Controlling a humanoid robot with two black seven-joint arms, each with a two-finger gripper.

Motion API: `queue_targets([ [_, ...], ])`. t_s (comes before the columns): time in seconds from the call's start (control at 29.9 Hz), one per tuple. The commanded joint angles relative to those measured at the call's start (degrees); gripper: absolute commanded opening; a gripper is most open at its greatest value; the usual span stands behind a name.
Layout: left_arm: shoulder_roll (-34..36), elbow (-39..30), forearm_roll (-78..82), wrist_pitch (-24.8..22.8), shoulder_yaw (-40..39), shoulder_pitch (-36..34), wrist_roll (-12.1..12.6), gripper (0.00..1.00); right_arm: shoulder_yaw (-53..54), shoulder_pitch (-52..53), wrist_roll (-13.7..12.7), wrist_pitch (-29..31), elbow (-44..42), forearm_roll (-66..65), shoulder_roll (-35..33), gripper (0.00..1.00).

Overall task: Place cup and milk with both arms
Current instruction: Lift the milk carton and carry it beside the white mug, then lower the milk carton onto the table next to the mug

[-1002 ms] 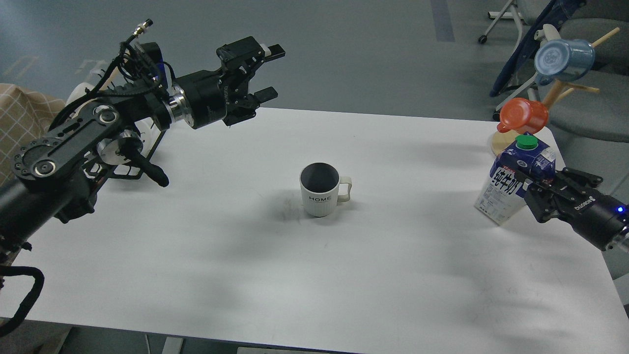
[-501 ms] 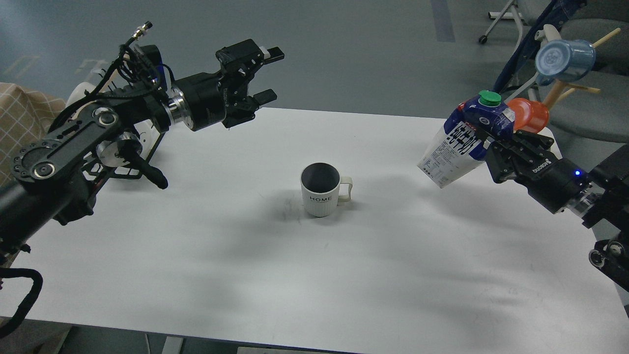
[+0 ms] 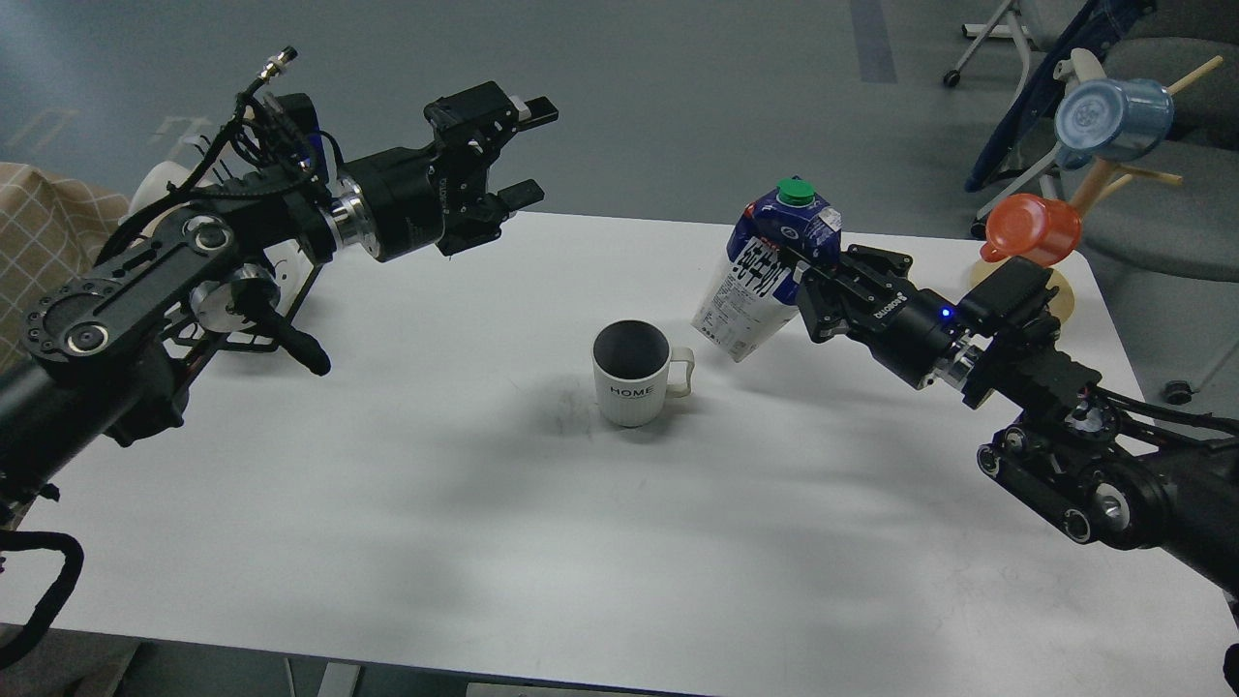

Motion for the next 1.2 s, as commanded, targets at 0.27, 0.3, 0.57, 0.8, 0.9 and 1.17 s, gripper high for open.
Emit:
queue_targets([
  [0.27,0.09,0.0,0.02,-0.06,0.0,0.45,-0.01,0.97,-4.48,2.13,0.0,-0.01,-5.4,-0.01,5.79,0.04],
  [0.3,0.09,0.09,0.02,0.03,-0.09,0.36,-0.01,0.97,-4.92,2.13,0.0,-0.01,-5.66,-0.01,5.97,0.06],
  [0.57,0.0,0.0,0.02,-0.06,0.0,0.45,-0.01,0.97,-5.1,1.78,0.0,-0.01,-6.45,-0.01,6.15,0.14],
  [0.8,0.0,0.0,0.02,0.03,0.0,0.45,-0.01,0.97,-5.1,1.61,0.0,-0.01,-6.54,-0.01,6.15,0.38],
  [0.9,0.0,0.0,0.02,0.03,0.0,0.45,-0.01,0.97,-5.1,1.69,0.0,-0.01,-6.54,-0.01,6.15,0.49],
  [1.17,0.0,0.0,0.11,0.03,0.0,0.45,-0.01,0.97,-5.1,1.69,0.0,-0.01,-6.54,0.34,7.2,0.62],
])
